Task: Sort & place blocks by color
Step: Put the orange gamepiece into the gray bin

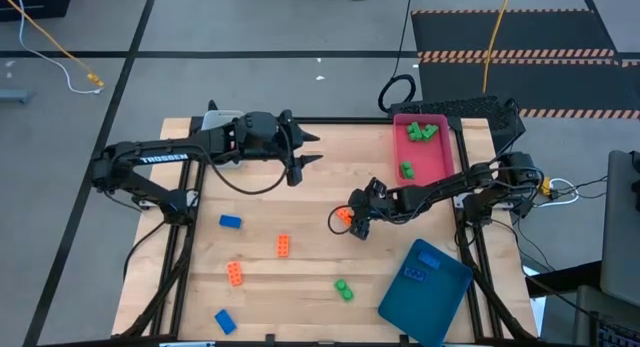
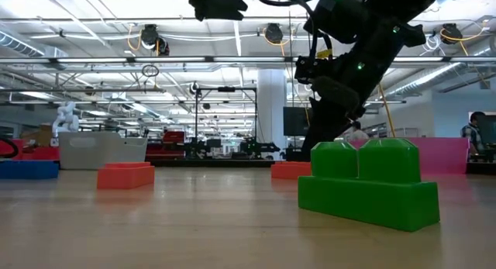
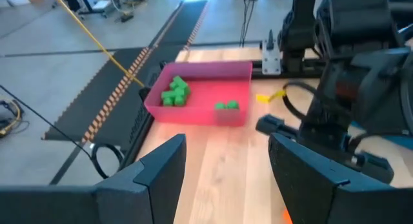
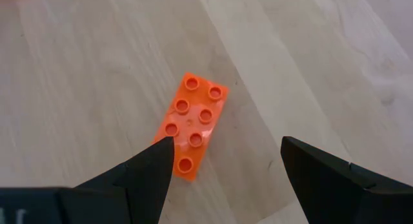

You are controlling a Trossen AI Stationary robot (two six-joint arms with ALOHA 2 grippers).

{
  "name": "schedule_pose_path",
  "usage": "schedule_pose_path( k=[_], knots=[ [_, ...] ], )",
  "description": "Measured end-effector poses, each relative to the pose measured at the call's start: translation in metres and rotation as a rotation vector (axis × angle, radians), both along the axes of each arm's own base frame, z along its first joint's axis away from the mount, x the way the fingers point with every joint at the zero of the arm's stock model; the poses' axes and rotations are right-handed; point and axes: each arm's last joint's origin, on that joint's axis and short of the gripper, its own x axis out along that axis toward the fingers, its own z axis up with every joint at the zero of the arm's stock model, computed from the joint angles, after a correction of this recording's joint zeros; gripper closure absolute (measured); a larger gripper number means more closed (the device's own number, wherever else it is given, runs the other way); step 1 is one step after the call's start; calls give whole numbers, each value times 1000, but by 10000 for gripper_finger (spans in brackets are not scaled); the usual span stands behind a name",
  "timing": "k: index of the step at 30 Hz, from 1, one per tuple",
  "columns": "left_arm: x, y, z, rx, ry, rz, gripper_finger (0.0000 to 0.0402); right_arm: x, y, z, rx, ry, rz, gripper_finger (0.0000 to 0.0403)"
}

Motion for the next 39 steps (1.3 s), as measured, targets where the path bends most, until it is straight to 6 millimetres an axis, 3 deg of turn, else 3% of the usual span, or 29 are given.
schedule_pose_path(
  k=[13, 21, 32, 39],
  knots=[
    [-2, 0, 1, -2, 5, 1, 179, 1, 16, 1, 47, -47, -19, 124],
    [-1, 0, 1, -18, -6, 8, 179, 1, 18, 3, -53, -83, -61, 124],
    [-1, -1, 1, -20, -6, 7, 179, -8, 20, -18, -51, -175, -32, 123],
    [-1, -1, 1, -19, -6, 8, 179, -10, 20, -20, -44, -179, -42, 86]
  ],
)
